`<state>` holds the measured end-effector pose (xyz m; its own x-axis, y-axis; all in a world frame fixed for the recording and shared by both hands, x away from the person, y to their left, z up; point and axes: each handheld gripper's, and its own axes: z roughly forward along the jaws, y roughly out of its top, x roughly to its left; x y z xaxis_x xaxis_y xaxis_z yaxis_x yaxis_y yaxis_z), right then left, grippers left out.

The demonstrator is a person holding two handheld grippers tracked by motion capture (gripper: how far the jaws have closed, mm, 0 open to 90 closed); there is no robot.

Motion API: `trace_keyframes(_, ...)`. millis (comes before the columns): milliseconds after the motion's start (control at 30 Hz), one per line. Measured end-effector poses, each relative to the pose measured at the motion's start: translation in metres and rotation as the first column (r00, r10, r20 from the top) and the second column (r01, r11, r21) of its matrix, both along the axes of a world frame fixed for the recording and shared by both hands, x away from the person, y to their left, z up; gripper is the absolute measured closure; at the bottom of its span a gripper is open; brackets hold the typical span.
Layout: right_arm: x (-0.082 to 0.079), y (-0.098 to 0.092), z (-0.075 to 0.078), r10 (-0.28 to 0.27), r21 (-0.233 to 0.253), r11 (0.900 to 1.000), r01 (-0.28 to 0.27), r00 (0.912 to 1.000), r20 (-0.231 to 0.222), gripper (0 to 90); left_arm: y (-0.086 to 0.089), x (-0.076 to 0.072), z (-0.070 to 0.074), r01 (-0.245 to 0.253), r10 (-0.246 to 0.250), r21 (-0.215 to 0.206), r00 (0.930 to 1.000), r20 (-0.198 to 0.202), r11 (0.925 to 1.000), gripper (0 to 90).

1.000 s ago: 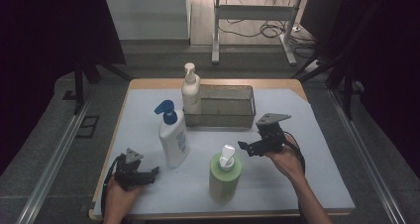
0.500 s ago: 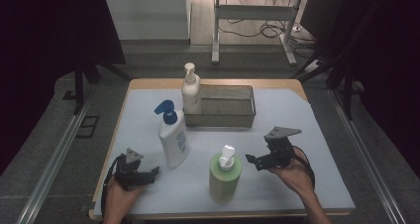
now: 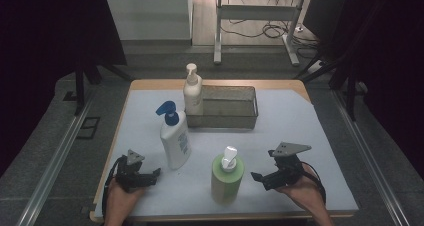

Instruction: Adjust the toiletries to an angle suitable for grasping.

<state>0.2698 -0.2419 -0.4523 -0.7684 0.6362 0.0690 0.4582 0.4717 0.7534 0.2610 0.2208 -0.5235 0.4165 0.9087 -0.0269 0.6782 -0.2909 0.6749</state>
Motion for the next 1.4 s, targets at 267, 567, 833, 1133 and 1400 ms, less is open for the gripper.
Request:
trace_keyframes(267, -0.028, 0.009, 0.003, 0.084, 0.009, 0.996, -0.084, 0.9964, 0.011, 0.0, 0.0, 0.0, 0.0, 0.0, 0.0, 0.0, 1.0, 0.0, 1.0, 11.5)
trace_keyframes(567, -0.041, 0.024, 0.012, 0.135, 0.038, 0.99, -0.136, 0.9902, 0.035, 0.0, 0.0, 0.0, 0.0, 0.0, 0.0, 0.0, 1.0, 0.0, 1.0, 11.5)
trace_keyframes(833, -0.044, 0.04, 0.02, 0.171, 0.053, 0.983, -0.174, 0.9838, 0.053, 0.0, 0.0, 0.0, 0.0, 0.0, 0.0, 0.0, 1.0, 0.0, 1.0, 11.5)
trace_keyframes(1133, -0.043, 0.063, 0.026, 0.205, 0.045, 0.977, -0.208, 0.9764, 0.069, 0.0, 0.0, 0.0, 0.0, 0.0, 0.0, 0.0, 1.0, 0.0, 1.0, 11.5)
trace_keyframes(1400, -0.039, 0.076, 0.028, 0.207, 0.051, 0.976, -0.211, 0.9754, 0.076, 0.0, 0.0, 0.0, 0.0, 0.0, 0.0, 0.0, 1.0, -0.001, 1.0, 11.5)
